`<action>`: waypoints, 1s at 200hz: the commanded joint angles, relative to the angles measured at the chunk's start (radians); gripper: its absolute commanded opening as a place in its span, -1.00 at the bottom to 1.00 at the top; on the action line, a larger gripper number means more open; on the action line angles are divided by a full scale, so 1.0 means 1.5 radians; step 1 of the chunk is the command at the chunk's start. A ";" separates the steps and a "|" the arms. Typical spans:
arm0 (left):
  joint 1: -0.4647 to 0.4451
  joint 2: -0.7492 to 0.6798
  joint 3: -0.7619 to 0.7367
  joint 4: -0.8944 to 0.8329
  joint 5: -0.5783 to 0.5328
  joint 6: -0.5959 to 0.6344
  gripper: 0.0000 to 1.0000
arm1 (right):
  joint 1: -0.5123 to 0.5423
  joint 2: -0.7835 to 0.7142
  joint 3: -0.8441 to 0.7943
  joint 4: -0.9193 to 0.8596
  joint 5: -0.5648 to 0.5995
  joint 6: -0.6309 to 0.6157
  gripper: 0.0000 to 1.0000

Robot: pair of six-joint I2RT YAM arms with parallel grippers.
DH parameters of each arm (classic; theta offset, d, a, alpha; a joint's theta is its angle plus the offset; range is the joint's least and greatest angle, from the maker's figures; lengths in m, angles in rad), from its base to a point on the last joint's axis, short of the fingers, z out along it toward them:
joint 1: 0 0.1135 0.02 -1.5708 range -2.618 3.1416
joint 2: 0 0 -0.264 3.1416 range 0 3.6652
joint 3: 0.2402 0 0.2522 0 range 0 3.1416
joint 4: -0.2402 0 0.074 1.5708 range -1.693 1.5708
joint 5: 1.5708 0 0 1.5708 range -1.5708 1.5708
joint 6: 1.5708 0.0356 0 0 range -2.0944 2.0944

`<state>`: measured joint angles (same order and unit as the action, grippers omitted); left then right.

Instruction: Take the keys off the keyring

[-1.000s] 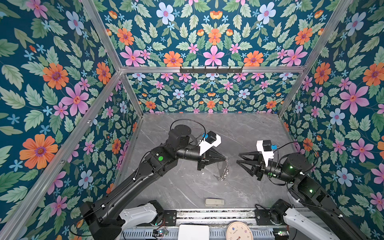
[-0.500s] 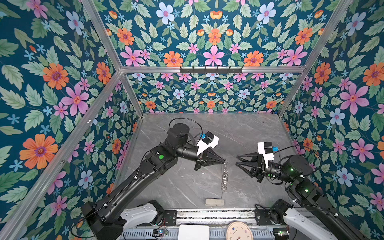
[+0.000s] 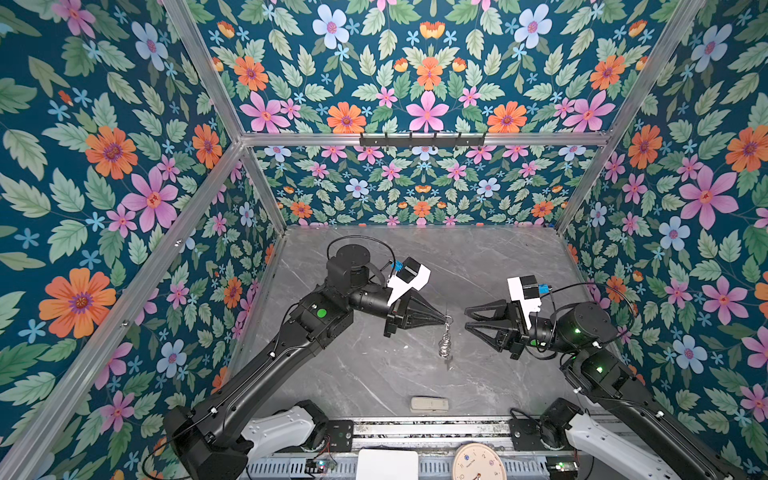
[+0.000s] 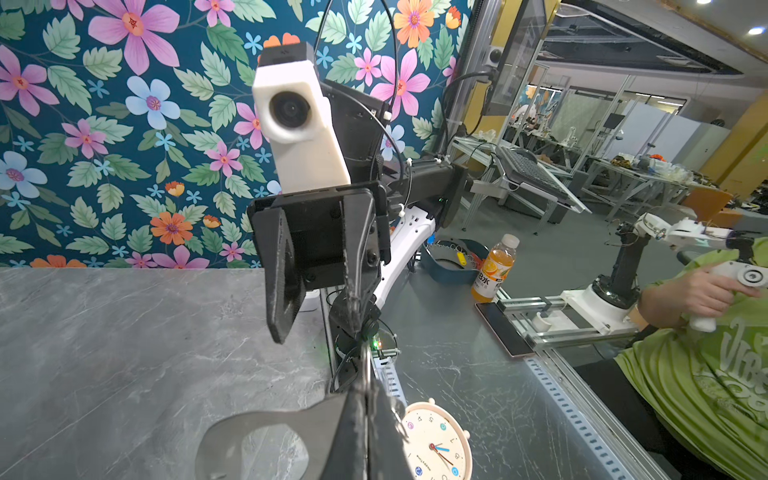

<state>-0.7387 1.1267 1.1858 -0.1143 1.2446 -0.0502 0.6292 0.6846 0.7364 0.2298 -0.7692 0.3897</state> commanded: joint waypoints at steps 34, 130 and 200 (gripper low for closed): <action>0.007 0.003 -0.001 0.061 0.041 -0.027 -1.00 | 0.002 0.013 0.006 0.073 -0.039 0.032 -0.26; 0.014 0.018 0.006 0.068 0.058 -0.039 -1.00 | 0.012 0.057 0.031 0.121 -0.069 0.065 -0.25; 0.015 0.013 0.002 0.077 0.040 -0.046 -1.00 | 0.039 0.086 0.062 0.083 -0.047 0.046 -0.27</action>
<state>-0.7181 1.1519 1.1877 -0.0380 1.3083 -0.1101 0.6682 0.8066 0.8143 0.3569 -0.8581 0.4747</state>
